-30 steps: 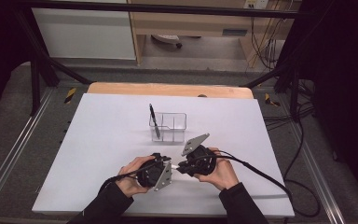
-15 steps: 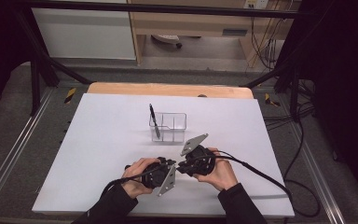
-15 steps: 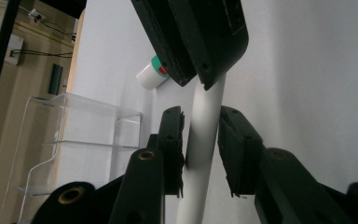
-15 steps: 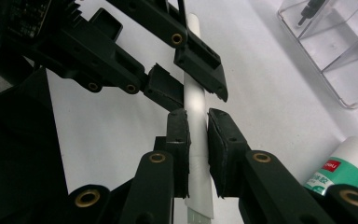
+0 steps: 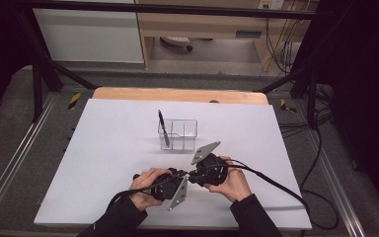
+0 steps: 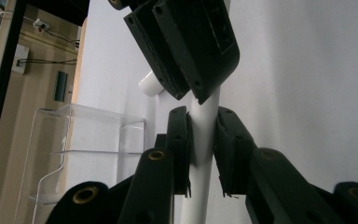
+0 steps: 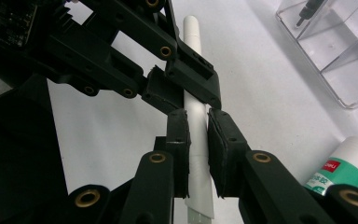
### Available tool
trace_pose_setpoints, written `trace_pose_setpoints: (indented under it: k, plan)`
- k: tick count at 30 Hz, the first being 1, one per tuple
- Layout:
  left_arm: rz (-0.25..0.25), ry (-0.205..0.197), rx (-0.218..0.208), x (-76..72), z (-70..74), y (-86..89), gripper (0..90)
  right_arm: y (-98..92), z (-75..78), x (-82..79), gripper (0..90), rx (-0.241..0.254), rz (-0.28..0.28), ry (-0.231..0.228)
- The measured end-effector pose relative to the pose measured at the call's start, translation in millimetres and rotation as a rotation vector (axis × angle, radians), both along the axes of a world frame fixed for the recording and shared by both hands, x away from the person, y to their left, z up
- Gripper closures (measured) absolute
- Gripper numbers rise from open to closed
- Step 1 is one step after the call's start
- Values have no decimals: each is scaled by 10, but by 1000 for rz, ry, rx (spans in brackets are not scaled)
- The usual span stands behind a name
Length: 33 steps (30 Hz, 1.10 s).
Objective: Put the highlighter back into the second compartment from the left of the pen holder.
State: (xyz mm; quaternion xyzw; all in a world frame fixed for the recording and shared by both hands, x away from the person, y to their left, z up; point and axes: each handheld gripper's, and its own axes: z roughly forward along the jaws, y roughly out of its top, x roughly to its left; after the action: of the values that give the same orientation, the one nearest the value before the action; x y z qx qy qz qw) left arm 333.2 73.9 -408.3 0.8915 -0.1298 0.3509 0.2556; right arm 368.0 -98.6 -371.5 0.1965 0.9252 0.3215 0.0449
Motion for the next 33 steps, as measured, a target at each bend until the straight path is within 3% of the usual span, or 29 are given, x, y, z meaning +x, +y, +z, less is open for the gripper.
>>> trace_pose_setpoints:
  k: [14,24,33]
  plan:
    - [20,-2,8,0,22,17,780,-17,13,-11,769,41,-16,-21]
    - [93,46,-1,61,-4,147,780,-182,109,-21,567,108,-82,-58]
    - [157,80,-27,126,-10,264,780,-437,88,-56,361,156,-147,-81]
